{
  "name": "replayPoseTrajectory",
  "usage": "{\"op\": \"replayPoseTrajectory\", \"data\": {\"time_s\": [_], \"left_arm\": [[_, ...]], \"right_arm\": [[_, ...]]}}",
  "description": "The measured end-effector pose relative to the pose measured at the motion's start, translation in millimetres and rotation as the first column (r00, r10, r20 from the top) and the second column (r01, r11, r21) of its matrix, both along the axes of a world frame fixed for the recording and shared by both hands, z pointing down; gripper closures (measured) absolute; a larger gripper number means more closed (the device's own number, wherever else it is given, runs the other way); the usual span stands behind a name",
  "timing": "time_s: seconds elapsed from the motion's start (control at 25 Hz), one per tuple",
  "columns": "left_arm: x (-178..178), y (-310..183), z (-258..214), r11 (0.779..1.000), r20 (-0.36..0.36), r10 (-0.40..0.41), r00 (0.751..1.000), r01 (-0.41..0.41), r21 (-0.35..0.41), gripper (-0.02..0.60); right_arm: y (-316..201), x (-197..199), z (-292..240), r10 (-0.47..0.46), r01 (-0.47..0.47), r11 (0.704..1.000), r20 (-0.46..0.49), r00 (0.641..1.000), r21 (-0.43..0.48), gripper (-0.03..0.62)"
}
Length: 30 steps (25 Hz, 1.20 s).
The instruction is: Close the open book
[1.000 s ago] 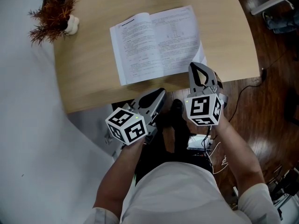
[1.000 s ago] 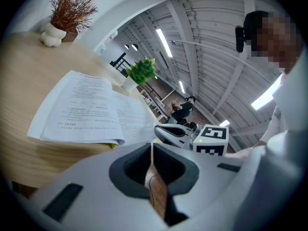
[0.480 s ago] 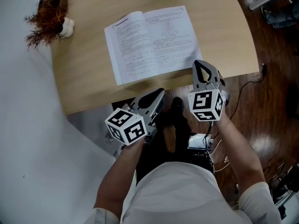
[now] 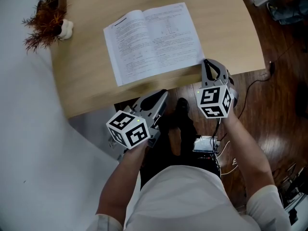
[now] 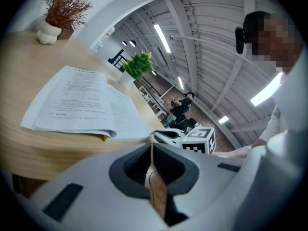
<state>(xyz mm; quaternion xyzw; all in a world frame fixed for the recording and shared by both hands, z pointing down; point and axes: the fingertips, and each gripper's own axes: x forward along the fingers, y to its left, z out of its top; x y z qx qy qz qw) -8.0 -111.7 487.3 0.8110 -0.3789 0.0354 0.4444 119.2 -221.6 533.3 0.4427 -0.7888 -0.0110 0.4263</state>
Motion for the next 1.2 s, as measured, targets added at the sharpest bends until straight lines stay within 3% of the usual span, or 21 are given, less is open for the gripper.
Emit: {"op": "replayPoseTrajectory", "data": {"time_s": [0.36,0.72,1.2], "left_arm": [[1,6,-9,1.0,0.011,0.012,1.0,-0.012,0.009,0.583],[0,8,-26,0.999,0.016,0.016,1.0,-0.017,0.05,0.583],[-7,14,-56,0.994,0.013,0.021,1.0,-0.022,0.105,0.583]], "right_arm": [[6,22,1,0.058,-0.058,0.997,-0.001,0.998,-0.041,0.591],[11,24,-20,0.1,-0.095,0.994,0.108,0.989,-0.054,0.591],[33,15,-50,0.086,-0.076,0.995,0.153,0.985,-0.067,0.591]]}}
